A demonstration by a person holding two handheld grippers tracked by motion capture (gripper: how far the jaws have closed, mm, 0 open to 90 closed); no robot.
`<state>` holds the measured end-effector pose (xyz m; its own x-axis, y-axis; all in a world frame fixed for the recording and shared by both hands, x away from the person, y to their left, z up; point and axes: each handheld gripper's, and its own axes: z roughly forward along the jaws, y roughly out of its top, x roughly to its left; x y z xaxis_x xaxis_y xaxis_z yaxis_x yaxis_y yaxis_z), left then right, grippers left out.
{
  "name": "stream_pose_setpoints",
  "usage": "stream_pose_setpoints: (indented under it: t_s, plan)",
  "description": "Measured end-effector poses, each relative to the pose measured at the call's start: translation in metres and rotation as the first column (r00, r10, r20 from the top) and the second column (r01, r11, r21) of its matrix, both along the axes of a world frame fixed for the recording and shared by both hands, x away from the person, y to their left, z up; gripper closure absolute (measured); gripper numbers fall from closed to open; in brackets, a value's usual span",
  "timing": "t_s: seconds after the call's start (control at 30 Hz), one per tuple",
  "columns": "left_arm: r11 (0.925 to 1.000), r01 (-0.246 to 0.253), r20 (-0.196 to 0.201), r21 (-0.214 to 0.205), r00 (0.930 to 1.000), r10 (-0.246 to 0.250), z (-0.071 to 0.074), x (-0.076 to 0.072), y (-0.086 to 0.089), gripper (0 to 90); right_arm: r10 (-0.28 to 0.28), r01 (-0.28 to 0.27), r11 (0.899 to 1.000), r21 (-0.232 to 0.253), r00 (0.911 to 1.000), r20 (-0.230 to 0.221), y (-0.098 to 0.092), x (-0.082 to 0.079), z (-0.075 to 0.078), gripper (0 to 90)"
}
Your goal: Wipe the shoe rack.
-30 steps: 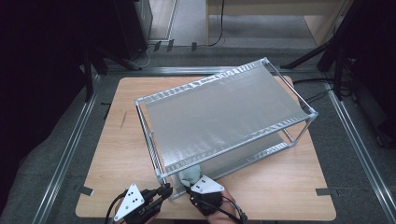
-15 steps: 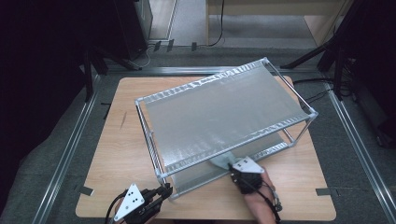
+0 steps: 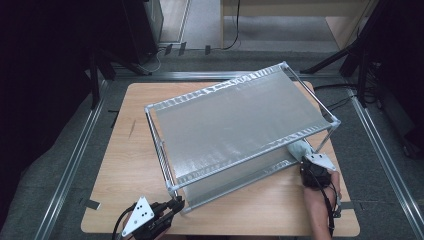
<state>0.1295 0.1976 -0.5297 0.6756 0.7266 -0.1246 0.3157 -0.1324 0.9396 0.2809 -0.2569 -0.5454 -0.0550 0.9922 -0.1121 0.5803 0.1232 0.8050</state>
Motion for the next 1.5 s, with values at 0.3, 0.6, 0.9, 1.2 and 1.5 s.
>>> stream_pose_setpoints:
  t_s: [0.3,0.6,0.9,1.2,1.5]
  plan:
    - [1.0,-0.004,-0.002,-0.002,1.0,0.004,0.0,0.0,0.001,80.3,0.266,-0.262,0.959,0.105,0.9635,-0.028,0.082,-0.03,0.0,87.4]
    - [1.0,-0.002,-0.005,-0.005,1.0,0.002,0.0,0.0,0.002,80.2,0.608,-0.599,0.789,0.14,0.7938,-0.028,0.21,-0.083,-0.008,87.4]
    - [1.0,-0.003,-0.005,-0.005,1.0,0.003,0.0,0.001,0.002,80.2,0.673,-0.667,0.736,0.116,0.7396,-0.019,0.232,-0.09,-0.009,87.3]
    - [1.0,-0.002,-0.003,-0.003,1.0,0.002,0.0,0.001,0.002,80.2,0.393,-0.389,0.916,0.095,0.9193,-0.026,0.126,-0.038,-0.006,87.3]
    - [1.0,-0.006,-0.002,-0.005,1.0,0.006,0.0,0.001,0.002,80.2,0.09,-0.09,0.992,0.089,0.9959,0.004,0.03,-0.017,0.002,87.3]
